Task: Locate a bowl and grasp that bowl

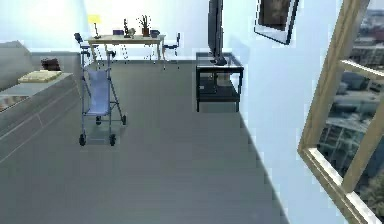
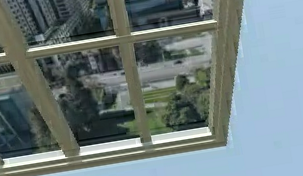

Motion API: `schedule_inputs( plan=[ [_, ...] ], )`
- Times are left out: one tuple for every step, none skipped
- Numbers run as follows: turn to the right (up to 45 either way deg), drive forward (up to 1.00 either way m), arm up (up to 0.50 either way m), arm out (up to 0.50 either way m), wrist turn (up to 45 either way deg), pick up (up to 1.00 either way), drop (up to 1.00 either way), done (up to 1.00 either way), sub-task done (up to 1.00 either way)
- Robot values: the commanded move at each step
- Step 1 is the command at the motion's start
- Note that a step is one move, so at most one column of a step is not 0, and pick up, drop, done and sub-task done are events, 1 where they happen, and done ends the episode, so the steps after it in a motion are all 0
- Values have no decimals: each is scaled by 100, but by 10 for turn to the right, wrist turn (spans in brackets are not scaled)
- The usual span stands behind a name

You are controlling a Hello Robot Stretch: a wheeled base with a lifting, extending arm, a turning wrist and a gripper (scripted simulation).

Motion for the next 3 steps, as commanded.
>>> schedule_inputs(
  plan=[
    [-30, 0, 0, 0, 0, 0, 0, 0, 0],
    [0, 100, 0, 0, 0, 0, 0, 0, 0],
    [0, 100, 0, 0, 0, 0, 0, 0, 0]
  ],
)
